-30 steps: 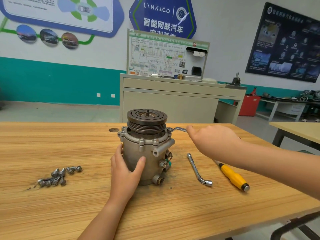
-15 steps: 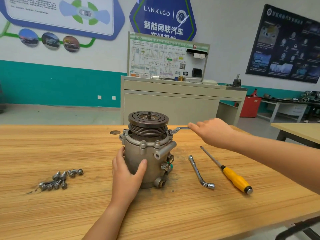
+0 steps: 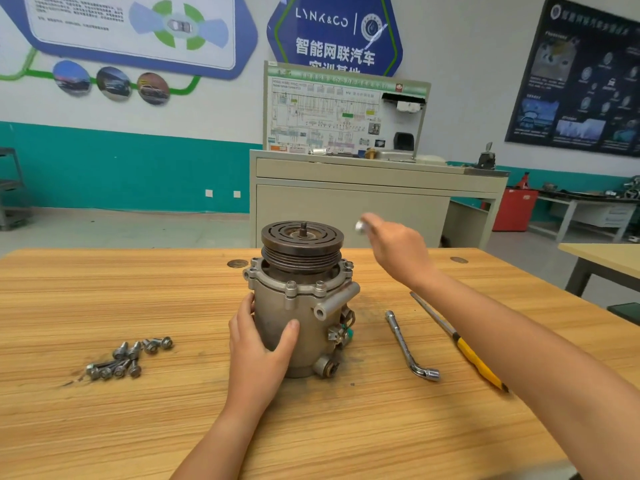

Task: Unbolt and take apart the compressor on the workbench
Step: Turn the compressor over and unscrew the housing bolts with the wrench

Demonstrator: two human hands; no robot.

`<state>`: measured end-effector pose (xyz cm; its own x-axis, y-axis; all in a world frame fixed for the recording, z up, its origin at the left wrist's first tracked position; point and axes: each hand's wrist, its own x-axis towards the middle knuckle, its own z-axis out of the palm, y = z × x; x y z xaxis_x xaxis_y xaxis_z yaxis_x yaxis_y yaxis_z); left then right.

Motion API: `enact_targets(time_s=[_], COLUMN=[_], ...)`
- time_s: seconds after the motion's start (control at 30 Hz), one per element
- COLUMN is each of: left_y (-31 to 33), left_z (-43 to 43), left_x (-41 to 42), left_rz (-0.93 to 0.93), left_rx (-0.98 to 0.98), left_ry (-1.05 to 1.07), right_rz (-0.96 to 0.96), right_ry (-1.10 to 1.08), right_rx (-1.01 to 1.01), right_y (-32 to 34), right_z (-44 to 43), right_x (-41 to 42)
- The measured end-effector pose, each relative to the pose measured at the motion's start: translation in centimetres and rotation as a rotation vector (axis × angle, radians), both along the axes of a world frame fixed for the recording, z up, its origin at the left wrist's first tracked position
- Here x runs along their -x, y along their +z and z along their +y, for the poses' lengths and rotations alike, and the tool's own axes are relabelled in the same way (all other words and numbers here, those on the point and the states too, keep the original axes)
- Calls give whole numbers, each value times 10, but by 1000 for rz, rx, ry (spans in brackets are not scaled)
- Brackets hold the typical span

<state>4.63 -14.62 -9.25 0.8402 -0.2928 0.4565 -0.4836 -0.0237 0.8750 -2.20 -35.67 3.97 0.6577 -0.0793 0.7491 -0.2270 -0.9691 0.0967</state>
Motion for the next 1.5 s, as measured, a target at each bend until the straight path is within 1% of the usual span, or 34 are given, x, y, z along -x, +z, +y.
enact_targets(time_s=[0.07, 0.1, 0.17, 0.27, 0.37, 0.5, 0.63, 0.73, 0.9, 0.97, 1.07, 1.13, 1.2, 1.23, 1.3, 1.37, 1.43, 1.47, 1.5], left_y=[0, 0, 0, -1, -1, -2, -3, -2, -2, -3, -2, -2, -2, -2, -2, 0, 0, -1, -1], left_z=[-1, -1, -1, -1, -1, -1, -1, -1, -1, 0, -2, -2, -2, -2, -1, -1, -1, -1, 0], left_x=[-1, -1, -2, -2, -2, -2, -2, -2, -2, -2, 0, 2, 2, 1, 1, 1, 0, -1, -1], left_rz=[1, 1, -1, 4, 6, 4, 5, 17, 19, 16, 7, 2, 3, 4, 10, 18, 12, 9, 9], left_rx=[3, 4, 4, 5, 9, 16, 16, 17, 19, 15, 24, 28, 28, 27, 24, 28, 29, 24, 19], left_ry=[2, 3, 6, 7, 7, 8, 6, -2, 1, 0, 16, 26, 20, 17, 18, 21, 23, 24, 23], right_rz=[-65, -64, 70, 320, 458, 572, 690, 750, 752, 762, 742, 709, 625, 546, 305, 163, 148, 150, 125], right_ry=[-66, -69, -112, -248, -351, -405, -455, -460, -396, -394, -401, -393, -326, -248, -38, 84, 125, 123, 105], right_rx=[-244, -318, -328, -186, -77, 53, 231, 292, 330, 381, 474, 448, 371, 376, 412, 433, 430, 373, 268], right_y=[6, 9, 14, 17, 18, 22, 33, 36, 40, 44, 41, 36, 26, 20, 11, 10, 10, 9, 9], right_z=[4, 5, 13, 31, 51, 71, 92, 98, 69, 54, 34, 24, 16, 15, 11, 13, 10, 8, 6], right_x=[17, 27, 47, 68, 74, 71, 63, 58, 64, 61, 43, 26, 8, 0, -13, -17, -14, -11, -5])
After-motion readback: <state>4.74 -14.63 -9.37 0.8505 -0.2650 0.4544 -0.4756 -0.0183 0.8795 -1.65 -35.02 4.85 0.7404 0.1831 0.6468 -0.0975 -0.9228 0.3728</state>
